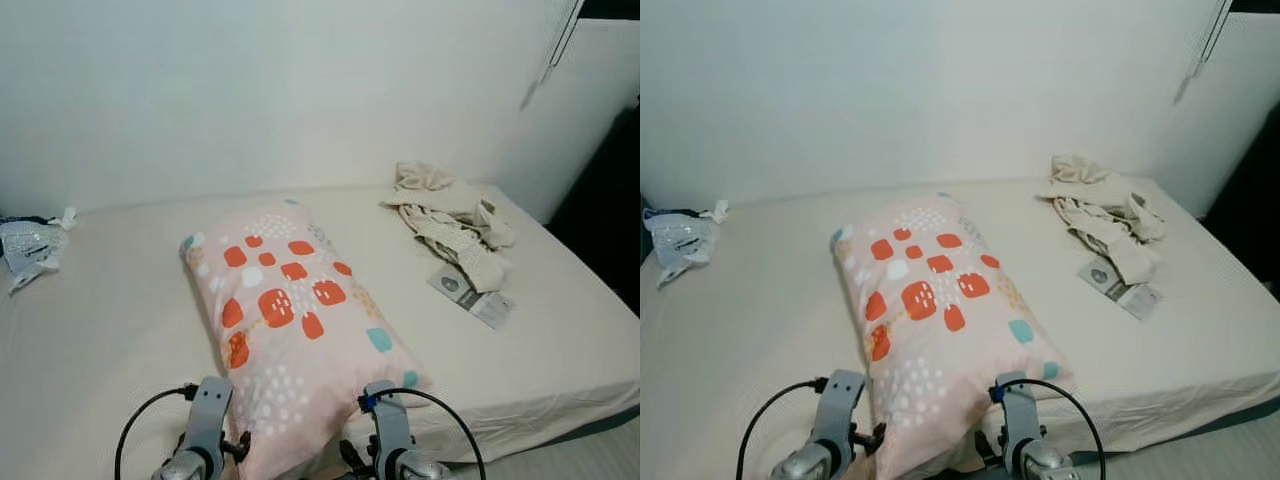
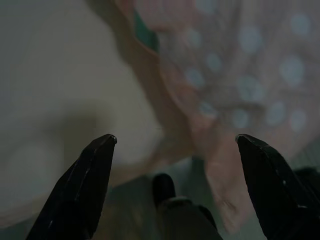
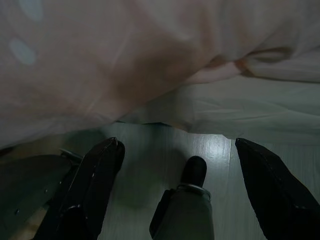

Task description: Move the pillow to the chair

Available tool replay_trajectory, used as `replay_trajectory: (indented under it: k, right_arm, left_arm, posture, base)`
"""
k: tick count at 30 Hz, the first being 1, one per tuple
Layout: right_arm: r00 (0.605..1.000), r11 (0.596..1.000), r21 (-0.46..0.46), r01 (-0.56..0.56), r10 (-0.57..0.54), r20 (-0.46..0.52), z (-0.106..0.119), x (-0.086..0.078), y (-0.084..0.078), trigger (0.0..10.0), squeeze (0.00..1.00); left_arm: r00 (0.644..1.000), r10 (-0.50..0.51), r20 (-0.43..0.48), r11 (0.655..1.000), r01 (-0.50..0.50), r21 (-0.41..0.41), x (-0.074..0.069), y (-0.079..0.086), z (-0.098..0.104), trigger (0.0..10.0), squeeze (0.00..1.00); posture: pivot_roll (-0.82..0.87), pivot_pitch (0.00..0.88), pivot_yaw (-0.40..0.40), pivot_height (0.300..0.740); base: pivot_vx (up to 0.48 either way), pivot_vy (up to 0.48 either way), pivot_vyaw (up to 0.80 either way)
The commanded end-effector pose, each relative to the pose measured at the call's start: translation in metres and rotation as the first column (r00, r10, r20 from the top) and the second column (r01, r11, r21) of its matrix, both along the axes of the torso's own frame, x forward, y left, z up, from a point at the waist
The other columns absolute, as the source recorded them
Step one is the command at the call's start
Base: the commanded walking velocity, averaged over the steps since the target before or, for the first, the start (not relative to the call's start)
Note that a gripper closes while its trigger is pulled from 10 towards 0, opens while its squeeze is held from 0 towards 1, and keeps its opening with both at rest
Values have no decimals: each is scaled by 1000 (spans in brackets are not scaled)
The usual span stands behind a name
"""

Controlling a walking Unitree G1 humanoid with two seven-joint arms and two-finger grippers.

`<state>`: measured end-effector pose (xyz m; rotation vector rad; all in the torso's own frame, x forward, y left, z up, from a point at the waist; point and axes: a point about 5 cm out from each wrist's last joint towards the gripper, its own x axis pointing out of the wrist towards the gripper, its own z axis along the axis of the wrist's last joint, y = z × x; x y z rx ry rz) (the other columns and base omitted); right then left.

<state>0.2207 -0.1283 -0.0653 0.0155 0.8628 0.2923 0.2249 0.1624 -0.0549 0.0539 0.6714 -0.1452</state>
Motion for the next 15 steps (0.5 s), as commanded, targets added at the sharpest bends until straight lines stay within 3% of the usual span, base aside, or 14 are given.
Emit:
replay_trajectory:
  k: [1,5,9,10,11,12,15]
  right_arm:
    - [1000,1000,-5,15,-15,-18,-3,-5,1,10000,0]
    - [1000,1000,-16,7,-7,-24,-6,-9,5,10000,0]
    - [1000,1000,-18,2,-3,-29,-7,-12,8,10000,0]
    - [999,1000,-27,0,-1,-33,-8,-14,4,10000,0]
    - [999,1000,-27,0,-1,-33,-8,-14,4,10000,0]
    - [999,999,-31,12,-13,-32,-8,-14,-1,10000,0]
    - [999,999,-30,30,-31,-29,-8,-13,-6,10000,0]
  left_arm:
    - [997,-14,77,1000,13,15,11,2,10,10000,0]
    - [980,18,199,1000,-20,6,46,18,39,10000,0]
    - [968,32,249,999,-35,9,61,26,54,10000,0]
    - [952,18,305,1000,-20,4,82,33,76,10000,0]
    - [952,18,305,1000,-20,4,82,33,76,10000,0]
    - [945,-7,327,1000,5,7,94,34,89,10000,0]
    - [949,-32,314,999,26,21,99,34,93,10000,0]
  posture:
    - [77,50,-42,740]
    - [76,45,-46,740]
    - [65,42,-38,740]
    - [52,37,-26,740]
    - [52,37,-26,740]
    - [42,33,-16,740]
    - [33,33,-9,740]
  base:
    - [0,0,0]
    - [0,0,0]
    - [0,0,0]
    - [0,0,0]
    - [0,0,0]
    - [0,0,0]
    - [0,0,0]
